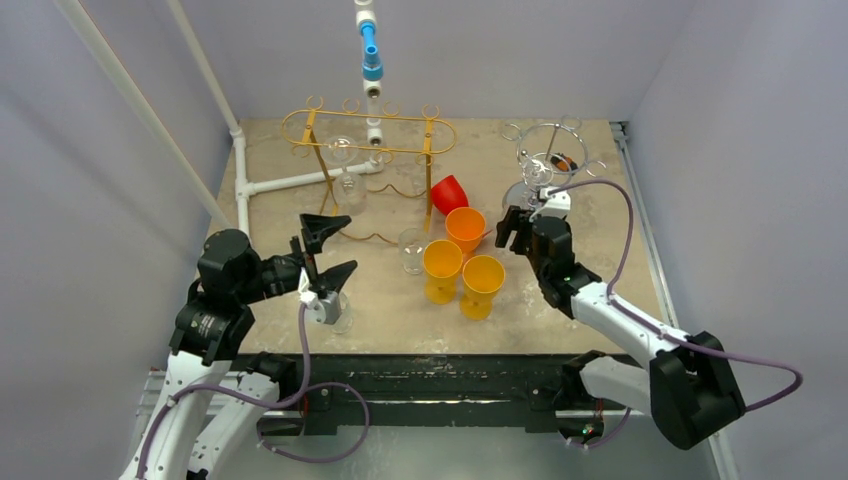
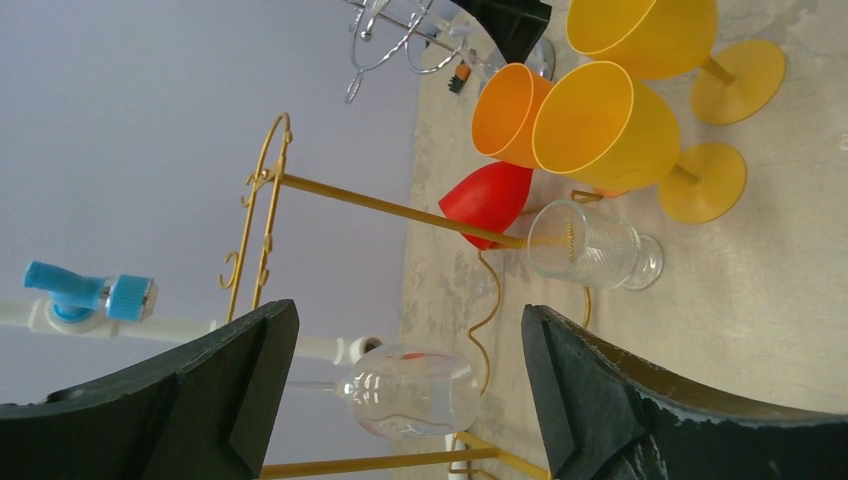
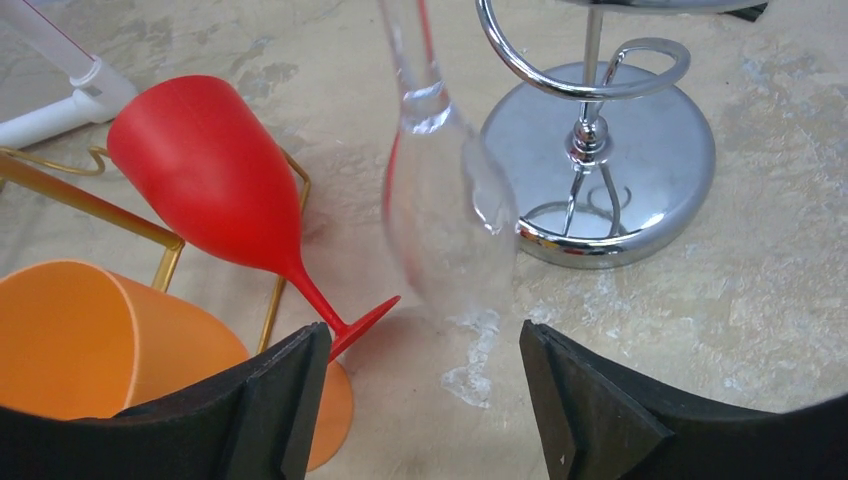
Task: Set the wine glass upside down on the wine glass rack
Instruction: Turn the wine glass upside down at the wine rack.
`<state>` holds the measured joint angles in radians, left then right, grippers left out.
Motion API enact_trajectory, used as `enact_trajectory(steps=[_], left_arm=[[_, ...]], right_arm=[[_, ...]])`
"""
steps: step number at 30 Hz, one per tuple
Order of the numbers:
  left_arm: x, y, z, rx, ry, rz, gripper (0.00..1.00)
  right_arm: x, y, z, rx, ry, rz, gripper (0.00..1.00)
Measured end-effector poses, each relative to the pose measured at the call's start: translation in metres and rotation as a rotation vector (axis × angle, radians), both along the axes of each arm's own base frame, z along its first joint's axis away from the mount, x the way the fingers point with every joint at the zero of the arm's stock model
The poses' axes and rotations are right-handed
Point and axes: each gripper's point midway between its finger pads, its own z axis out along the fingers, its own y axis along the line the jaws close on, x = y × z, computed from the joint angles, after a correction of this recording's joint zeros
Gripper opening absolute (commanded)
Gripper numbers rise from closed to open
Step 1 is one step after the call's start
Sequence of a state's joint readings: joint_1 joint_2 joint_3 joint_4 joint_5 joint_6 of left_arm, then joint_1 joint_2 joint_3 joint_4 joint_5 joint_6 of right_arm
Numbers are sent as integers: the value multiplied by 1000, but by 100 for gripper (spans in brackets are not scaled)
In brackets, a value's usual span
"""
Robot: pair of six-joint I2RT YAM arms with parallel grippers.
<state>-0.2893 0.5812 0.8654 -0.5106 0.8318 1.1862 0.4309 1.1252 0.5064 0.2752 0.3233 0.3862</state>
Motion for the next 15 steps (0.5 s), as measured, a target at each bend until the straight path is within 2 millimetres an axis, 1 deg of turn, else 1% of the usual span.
enact_trajectory(steps=[2, 5, 10, 12, 14, 15], left_arm=[[-1, -1, -3, -16, 53, 1, 90], [1, -3, -8, -30, 131, 3, 91], [2, -6, -11, -47, 222, 7, 91], [0, -6, -11, -57, 247, 9, 91], [0, -7, -9, -66, 266, 9, 91], [-1, -7, -8, -71, 277, 9, 91]], right_arm=[[-2, -1, 6, 1, 4, -1, 82], [-6, -2, 19, 10, -5, -2, 83], [-22, -4, 44, 37, -14, 20, 82], [-30, -2, 58, 48, -10, 49, 79], [-37, 0, 76, 53, -4, 76, 76], [-40, 2, 89, 55, -2, 95, 74]])
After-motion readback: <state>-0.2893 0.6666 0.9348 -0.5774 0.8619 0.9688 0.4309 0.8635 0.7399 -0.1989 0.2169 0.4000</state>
